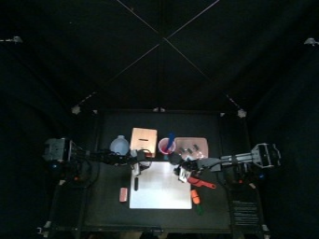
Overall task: Place sushi on board then cut the sushi with the knife then place the pieces on the plate
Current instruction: Place the 4 sushi pieces on the plate
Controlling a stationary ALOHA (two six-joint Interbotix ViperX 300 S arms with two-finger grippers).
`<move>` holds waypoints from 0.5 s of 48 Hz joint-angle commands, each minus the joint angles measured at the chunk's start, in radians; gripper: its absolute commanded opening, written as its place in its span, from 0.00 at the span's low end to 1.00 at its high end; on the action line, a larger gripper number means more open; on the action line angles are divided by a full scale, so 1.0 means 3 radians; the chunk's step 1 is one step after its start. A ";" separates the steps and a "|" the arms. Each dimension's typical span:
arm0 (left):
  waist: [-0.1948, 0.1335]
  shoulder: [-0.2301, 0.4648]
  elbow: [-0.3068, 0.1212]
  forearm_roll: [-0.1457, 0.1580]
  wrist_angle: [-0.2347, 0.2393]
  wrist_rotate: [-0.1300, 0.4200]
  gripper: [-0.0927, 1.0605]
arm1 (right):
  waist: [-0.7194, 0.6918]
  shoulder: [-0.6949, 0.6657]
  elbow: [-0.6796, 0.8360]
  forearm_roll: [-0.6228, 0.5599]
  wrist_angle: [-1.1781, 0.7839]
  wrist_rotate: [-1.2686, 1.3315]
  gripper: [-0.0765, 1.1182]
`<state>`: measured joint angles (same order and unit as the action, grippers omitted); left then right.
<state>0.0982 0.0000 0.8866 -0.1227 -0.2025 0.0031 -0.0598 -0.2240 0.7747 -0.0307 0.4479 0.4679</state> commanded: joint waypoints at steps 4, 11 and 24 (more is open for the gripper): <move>0.0020 -0.0005 -0.0061 0.0010 -0.0015 0.0005 0.77 | -0.0562 -0.0465 0.0251 -0.0046 0.0266 0.0010 0.51; 0.0020 0.0010 -0.0066 0.0005 -0.0015 0.0005 0.77 | -0.1074 -0.0680 0.0440 -0.0041 0.0322 0.0010 0.51; 0.0020 0.0015 -0.0072 0.0005 -0.0015 0.0005 0.77 | -0.1662 -0.0695 0.0562 -0.0179 0.0343 0.0005 0.51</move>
<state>0.0997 0.0107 0.8851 -0.1212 -0.2025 0.0031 -0.5246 -0.4264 0.9511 -0.0736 0.5522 0.4709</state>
